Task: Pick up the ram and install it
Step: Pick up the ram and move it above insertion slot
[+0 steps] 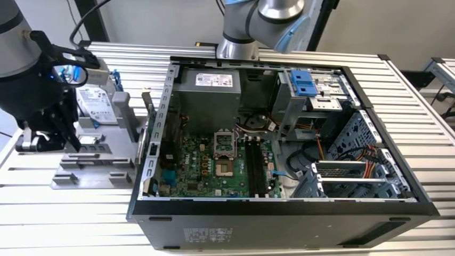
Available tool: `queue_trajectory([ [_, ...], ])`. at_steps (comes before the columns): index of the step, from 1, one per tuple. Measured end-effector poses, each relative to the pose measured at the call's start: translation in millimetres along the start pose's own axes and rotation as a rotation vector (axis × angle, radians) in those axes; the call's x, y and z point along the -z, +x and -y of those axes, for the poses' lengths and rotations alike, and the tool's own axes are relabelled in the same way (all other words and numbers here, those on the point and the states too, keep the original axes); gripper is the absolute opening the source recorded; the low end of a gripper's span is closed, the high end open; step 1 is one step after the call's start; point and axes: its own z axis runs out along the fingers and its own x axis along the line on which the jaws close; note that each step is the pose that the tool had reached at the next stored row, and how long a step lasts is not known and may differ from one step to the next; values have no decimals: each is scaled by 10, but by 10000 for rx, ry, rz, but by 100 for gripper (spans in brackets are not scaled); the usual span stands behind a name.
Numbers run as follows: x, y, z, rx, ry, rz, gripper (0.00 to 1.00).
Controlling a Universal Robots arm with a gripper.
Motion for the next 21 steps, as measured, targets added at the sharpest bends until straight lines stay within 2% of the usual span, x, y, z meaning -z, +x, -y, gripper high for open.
queue_trajectory([
  [12,212,-3,0,0,0,0,0],
  [21,327,-4,0,0,0,-2,0],
])
